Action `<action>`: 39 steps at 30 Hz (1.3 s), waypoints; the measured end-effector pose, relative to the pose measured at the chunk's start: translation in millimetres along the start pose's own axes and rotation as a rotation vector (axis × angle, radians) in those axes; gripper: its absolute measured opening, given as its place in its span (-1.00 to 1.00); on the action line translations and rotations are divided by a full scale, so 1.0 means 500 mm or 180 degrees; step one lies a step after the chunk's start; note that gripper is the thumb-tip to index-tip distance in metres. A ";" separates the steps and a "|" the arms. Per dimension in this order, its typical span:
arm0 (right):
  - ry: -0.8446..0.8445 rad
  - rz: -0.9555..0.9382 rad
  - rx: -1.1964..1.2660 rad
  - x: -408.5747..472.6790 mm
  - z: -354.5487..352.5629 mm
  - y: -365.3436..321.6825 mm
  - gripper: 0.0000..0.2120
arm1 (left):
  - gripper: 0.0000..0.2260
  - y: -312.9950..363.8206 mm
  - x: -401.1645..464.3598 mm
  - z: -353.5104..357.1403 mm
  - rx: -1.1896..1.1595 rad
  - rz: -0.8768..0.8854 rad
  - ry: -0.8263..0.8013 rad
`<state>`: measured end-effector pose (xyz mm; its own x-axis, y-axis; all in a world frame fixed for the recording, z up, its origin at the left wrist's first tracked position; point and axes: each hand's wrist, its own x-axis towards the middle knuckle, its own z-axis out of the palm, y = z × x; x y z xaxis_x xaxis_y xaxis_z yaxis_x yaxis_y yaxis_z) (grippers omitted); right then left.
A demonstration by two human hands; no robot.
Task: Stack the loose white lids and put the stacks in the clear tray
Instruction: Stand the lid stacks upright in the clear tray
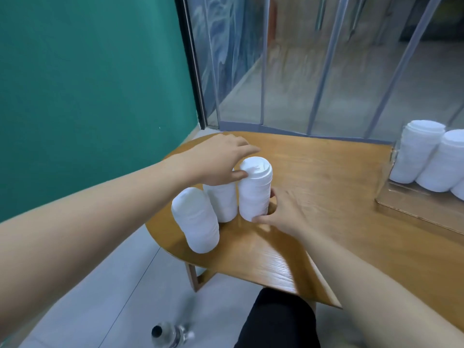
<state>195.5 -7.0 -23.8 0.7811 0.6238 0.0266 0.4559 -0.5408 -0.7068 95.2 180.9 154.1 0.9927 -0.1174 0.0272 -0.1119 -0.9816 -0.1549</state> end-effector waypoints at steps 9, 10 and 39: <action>-0.0029 -0.0041 0.0212 0.023 0.042 0.010 -0.27 | -0.56 -0.018 0.048 0.052 0.0297 0.0173 -0.0104; -0.0028 -0.0049 0.0221 0.023 0.044 0.010 -0.28 | -0.57 -0.018 0.049 0.059 0.0277 0.0154 -0.0089; 0.1366 -0.0128 0.0782 -0.105 -0.402 0.170 -0.37 | -0.64 0.302 0.305 -0.124 -0.1424 0.0951 0.1320</action>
<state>279.0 -198.9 57.0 0.8937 0.3249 0.3095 0.4157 -0.3398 -0.8436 227.1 5.3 196.1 0.8270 -0.3537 0.4369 -0.4749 -0.8555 0.2065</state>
